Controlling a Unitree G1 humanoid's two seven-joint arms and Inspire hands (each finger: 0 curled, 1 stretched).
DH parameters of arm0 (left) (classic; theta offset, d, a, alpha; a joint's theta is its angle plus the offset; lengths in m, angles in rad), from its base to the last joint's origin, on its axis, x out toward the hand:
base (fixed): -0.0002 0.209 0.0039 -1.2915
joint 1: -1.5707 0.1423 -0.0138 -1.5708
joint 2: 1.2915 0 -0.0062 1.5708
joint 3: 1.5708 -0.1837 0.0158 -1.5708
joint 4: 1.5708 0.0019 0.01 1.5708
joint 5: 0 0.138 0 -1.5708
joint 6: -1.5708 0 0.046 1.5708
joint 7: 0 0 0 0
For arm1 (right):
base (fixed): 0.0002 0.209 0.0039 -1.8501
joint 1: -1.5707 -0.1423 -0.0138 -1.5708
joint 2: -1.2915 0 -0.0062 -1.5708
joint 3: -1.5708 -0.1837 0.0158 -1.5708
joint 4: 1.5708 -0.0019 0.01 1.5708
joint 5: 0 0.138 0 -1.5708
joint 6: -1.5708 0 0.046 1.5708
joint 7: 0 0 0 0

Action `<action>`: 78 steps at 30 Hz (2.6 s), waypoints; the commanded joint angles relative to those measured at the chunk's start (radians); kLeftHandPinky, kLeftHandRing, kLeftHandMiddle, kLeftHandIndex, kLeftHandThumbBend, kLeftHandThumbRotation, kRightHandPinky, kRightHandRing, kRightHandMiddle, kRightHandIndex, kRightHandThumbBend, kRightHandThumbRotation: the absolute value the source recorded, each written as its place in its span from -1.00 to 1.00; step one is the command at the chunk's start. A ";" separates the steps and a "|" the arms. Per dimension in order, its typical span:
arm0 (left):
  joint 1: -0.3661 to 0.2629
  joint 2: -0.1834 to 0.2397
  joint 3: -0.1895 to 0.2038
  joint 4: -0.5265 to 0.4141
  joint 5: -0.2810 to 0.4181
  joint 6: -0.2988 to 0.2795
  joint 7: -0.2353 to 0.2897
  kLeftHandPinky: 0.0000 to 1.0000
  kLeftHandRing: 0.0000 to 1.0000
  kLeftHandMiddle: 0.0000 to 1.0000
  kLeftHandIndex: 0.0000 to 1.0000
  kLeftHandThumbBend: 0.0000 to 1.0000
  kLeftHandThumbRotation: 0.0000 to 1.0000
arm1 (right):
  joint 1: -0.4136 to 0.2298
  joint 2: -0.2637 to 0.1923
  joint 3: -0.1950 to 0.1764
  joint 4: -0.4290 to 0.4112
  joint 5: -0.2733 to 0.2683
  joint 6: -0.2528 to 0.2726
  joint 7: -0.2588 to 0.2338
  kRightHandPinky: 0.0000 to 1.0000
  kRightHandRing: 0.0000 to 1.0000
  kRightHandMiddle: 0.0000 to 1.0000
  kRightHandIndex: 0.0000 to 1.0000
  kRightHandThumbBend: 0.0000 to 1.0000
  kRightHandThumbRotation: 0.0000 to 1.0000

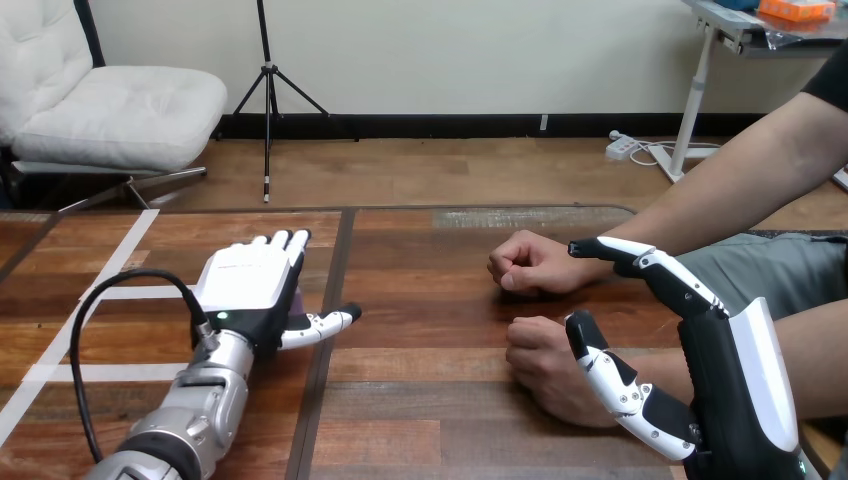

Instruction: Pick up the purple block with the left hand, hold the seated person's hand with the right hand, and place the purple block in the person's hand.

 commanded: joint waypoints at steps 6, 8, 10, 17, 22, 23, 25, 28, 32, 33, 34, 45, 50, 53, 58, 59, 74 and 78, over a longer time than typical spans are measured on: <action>-0.036 -0.007 0.010 0.002 -0.009 0.021 -0.007 0.89 0.91 0.94 0.96 0.11 0.71 | -0.033 -0.012 -0.012 -0.051 0.001 -0.006 -0.004 0.49 0.54 0.51 0.43 -0.29 -0.08; -0.036 -0.007 0.014 0.001 -0.014 0.020 -0.010 0.90 0.91 0.94 0.96 0.10 0.70 | -0.034 -0.012 -0.012 -0.048 0.001 -0.009 -0.006 0.49 0.54 0.51 0.43 -0.29 -0.07; -0.036 -0.007 0.016 0.001 -0.016 0.019 -0.010 0.89 0.91 0.93 0.95 0.09 0.67 | -0.035 -0.013 -0.013 -0.047 0.002 -0.012 -0.006 0.49 0.54 0.51 0.43 -0.29 -0.07; -0.037 -0.009 0.011 0.001 -0.011 0.027 -0.002 0.87 0.88 0.91 0.93 0.07 0.58 | -0.032 -0.013 -0.016 -0.053 -0.002 -0.010 -0.007 0.51 0.54 0.50 0.44 -0.29 -0.06; -0.039 -0.011 0.009 0.003 -0.009 0.033 -0.005 0.85 0.87 0.90 0.91 0.05 0.53 | -0.032 -0.015 -0.018 -0.053 0.002 -0.013 -0.005 0.52 0.54 0.50 0.43 -0.29 -0.06; -0.039 -0.011 0.009 0.003 -0.010 0.034 -0.006 0.85 0.87 0.90 0.91 0.05 0.52 | -0.031 -0.015 -0.018 -0.055 0.003 -0.012 -0.004 0.52 0.54 0.50 0.43 -0.29 -0.05; -0.038 -0.011 0.009 0.003 -0.010 0.036 -0.006 0.84 0.87 0.90 0.91 0.05 0.52 | -0.029 -0.016 -0.019 -0.058 0.003 -0.010 -0.002 0.52 0.54 0.50 0.44 -0.29 -0.05; -0.038 -0.013 0.013 0.003 -0.014 0.035 -0.008 0.84 0.87 0.90 0.91 0.05 0.52 | -0.026 -0.016 -0.020 -0.060 0.004 -0.009 -0.001 0.53 0.54 0.50 0.44 -0.29 -0.05; -0.038 -0.014 0.017 0.002 -0.019 0.034 -0.008 0.84 0.87 0.90 0.91 0.06 0.53 | -0.023 -0.017 -0.022 -0.063 0.008 -0.009 0.001 0.53 0.54 0.51 0.44 -0.30 -0.05; -0.038 -0.014 0.016 0.002 -0.019 0.035 -0.007 0.84 0.87 0.90 0.91 0.06 0.53 | -0.023 -0.017 -0.022 -0.064 0.009 -0.008 0.002 0.53 0.54 0.51 0.44 -0.30 -0.05; -0.038 -0.014 0.016 0.002 -0.018 0.035 -0.006 0.84 0.87 0.90 0.91 0.06 0.53 | -0.022 -0.017 -0.022 -0.065 0.010 -0.008 0.002 0.53 0.54 0.51 0.44 -0.30 -0.05; -0.035 -0.017 0.022 0.002 -0.024 0.034 0.008 0.82 0.86 0.88 0.89 0.06 0.51 | -0.019 -0.022 -0.028 -0.070 0.007 -0.008 0.004 0.51 0.54 0.51 0.44 -0.31 -0.06; -0.036 -0.017 0.018 0.004 -0.021 0.042 0.004 0.82 0.86 0.89 0.89 0.05 0.51 | -0.018 -0.021 -0.030 -0.072 0.010 -0.005 0.008 0.51 0.54 0.51 0.44 -0.30 -0.05; -0.036 -0.017 0.018 0.004 -0.020 0.044 0.003 0.82 0.86 0.89 0.90 0.05 0.52 | -0.018 -0.021 -0.031 -0.072 0.014 -0.006 0.011 0.52 0.54 0.51 0.44 -0.29 -0.05; -0.036 -0.017 0.017 0.005 -0.020 0.048 -0.002 0.83 0.88 0.91 0.91 0.04 0.56 | -0.018 -0.019 -0.033 -0.074 0.011 -0.004 0.011 0.52 0.53 0.51 0.44 -0.29 -0.05; -0.035 -0.016 0.017 0.005 -0.020 0.046 0.001 0.83 0.88 0.91 0.91 0.04 0.56 | -0.018 -0.019 -0.034 -0.074 0.011 -0.004 0.011 0.52 0.53 0.51 0.44 -0.29 -0.05; -0.026 -0.015 0.039 0.003 -0.040 0.024 0.036 0.78 0.84 0.87 0.88 0.06 0.56 | -0.021 -0.022 -0.040 -0.075 0.014 -0.006 0.019 0.52 0.53 0.51 0.44 -0.28 -0.06; -0.023 -0.015 0.051 0.003 -0.052 0.012 0.054 0.69 0.77 0.80 0.81 0.04 0.35 | -0.018 -0.022 -0.040 -0.078 0.020 -0.004 0.024 0.52 0.53 0.51 0.44 -0.28 -0.06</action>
